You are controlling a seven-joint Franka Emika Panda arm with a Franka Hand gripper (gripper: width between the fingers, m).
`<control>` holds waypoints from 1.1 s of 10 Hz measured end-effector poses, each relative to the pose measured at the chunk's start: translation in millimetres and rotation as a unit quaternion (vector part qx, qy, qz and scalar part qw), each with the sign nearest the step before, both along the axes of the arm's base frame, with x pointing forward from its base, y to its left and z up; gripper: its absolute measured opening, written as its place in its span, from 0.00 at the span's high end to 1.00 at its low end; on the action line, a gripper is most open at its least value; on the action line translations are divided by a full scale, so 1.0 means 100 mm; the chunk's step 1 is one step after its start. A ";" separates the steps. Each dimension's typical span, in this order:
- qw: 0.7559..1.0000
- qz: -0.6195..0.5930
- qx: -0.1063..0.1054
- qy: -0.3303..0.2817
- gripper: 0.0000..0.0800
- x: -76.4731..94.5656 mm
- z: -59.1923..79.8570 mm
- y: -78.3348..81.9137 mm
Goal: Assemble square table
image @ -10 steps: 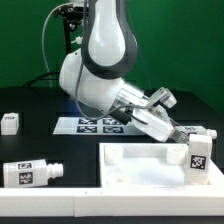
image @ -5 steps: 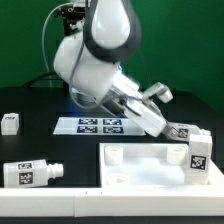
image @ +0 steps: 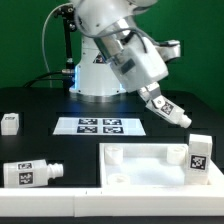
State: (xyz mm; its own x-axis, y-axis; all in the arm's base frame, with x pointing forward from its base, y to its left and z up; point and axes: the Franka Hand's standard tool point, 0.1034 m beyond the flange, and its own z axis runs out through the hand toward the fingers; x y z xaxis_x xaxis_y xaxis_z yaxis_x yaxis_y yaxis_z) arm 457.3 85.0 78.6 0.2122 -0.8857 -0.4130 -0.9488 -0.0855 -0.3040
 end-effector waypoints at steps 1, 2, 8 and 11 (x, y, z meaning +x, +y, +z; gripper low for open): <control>0.999 -0.024 -0.042 -0.002 0.64 0.02 -0.01 -0.09; 0.996 -0.009 -0.083 -0.016 0.64 0.04 0.01 -0.09; 0.948 0.103 -0.277 -0.115 0.64 0.57 0.07 -0.53; 0.914 0.125 -0.355 -0.152 0.64 0.67 0.24 -0.85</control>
Offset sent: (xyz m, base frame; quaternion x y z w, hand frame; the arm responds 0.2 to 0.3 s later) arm 0.0668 -0.0824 0.0700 -0.0067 0.0541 -0.2184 0.9743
